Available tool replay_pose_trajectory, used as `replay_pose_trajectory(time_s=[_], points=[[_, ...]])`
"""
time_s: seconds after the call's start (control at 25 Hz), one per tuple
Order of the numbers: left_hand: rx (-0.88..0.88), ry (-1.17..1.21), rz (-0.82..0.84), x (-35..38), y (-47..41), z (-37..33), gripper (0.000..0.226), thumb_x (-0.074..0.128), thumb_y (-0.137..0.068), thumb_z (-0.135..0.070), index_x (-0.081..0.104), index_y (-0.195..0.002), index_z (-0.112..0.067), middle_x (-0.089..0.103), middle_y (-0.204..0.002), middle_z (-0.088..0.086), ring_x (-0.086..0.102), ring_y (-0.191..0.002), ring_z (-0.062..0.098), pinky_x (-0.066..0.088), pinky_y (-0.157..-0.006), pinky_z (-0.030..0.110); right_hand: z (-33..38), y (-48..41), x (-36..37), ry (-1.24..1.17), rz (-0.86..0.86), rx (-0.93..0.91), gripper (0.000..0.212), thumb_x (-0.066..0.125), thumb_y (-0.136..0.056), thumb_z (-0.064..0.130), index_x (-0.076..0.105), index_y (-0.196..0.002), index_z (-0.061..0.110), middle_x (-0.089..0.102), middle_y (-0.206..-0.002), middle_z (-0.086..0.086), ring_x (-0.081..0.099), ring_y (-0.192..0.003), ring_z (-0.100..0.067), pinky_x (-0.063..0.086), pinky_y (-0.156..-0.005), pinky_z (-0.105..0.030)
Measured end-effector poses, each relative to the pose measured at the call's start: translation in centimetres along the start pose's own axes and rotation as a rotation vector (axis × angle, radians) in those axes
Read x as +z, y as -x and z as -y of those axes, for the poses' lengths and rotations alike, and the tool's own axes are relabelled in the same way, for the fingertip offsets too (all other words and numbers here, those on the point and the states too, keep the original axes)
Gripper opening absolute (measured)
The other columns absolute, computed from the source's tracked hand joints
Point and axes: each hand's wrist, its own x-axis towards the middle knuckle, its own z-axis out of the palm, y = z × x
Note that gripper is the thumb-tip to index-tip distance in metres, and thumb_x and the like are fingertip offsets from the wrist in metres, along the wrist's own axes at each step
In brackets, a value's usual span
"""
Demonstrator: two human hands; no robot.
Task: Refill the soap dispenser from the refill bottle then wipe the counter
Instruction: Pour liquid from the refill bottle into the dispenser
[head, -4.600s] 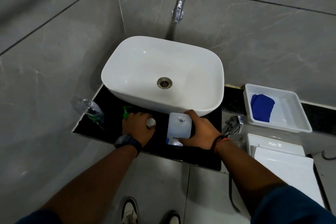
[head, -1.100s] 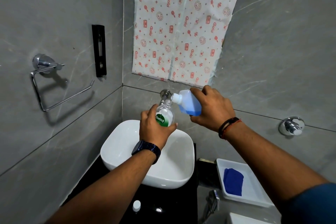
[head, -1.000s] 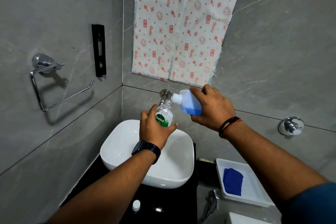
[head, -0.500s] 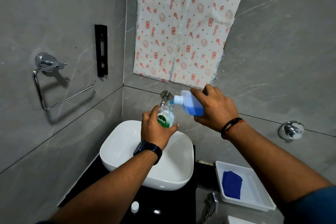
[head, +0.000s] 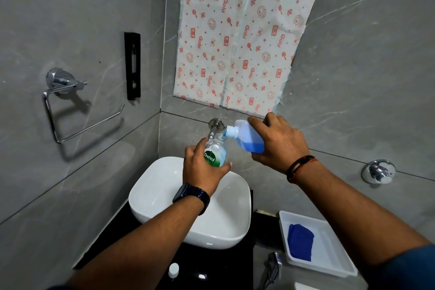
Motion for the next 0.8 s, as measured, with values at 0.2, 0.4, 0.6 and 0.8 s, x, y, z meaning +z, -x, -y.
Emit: replay_pose_trajectory(time_s=[0.2, 0.4, 0.6, 0.8], points=[[0.001, 0.005, -0.005, 0.0, 0.08, -0.13, 0.088, 0.086, -0.051, -0.043, 0.046, -0.127, -0.029, 0.044, -0.109, -0.002, 0.046, -0.088, 0.013, 0.043, -0.069, 0.023, -0.08, -0.05, -0.16, -0.004, 0.015, 0.006, 0.083, 0.081, -0.06, 0.038, 0.037, -0.129, 0.027, 0.053, -0.104, -0.009, 0.052, -0.089, -0.026, 0.048, -0.056, -0.034], [0.0, 0.005, -0.007, -0.13, 0.13, -0.09, 0.087, 0.086, -0.051, -0.043, 0.046, -0.127, -0.029, 0.042, -0.108, -0.004, 0.045, -0.087, 0.011, 0.042, -0.068, 0.023, 0.06, 0.09, -0.42, -0.006, 0.015, 0.009, 0.083, 0.081, -0.06, 0.038, 0.038, -0.129, 0.026, 0.053, -0.103, -0.009, 0.052, -0.089, -0.027, 0.046, -0.056, -0.033], [0.003, 0.016, -0.015, -0.25, 0.18, -0.06, 0.088, 0.087, -0.049, -0.043, 0.047, -0.127, -0.028, 0.045, -0.113, -0.001, 0.048, -0.09, 0.013, 0.041, -0.071, 0.023, 0.26, 0.11, -0.54, -0.009, 0.016, 0.014, 0.082, 0.082, -0.06, 0.038, 0.039, -0.129, 0.026, 0.053, -0.103, -0.009, 0.052, -0.09, -0.027, 0.042, -0.055, -0.032], [-0.005, 0.014, -0.012, -0.27, 0.07, -0.26, 0.088, 0.086, -0.05, -0.043, 0.046, -0.127, -0.028, 0.045, -0.113, 0.0, 0.045, -0.088, 0.012, 0.042, -0.071, 0.023, 0.26, -0.01, -0.7, -0.004, 0.025, 0.014, 0.084, 0.082, -0.06, 0.038, 0.037, -0.13, 0.026, 0.053, -0.106, -0.01, 0.052, -0.092, -0.027, 0.048, -0.058, -0.035]])
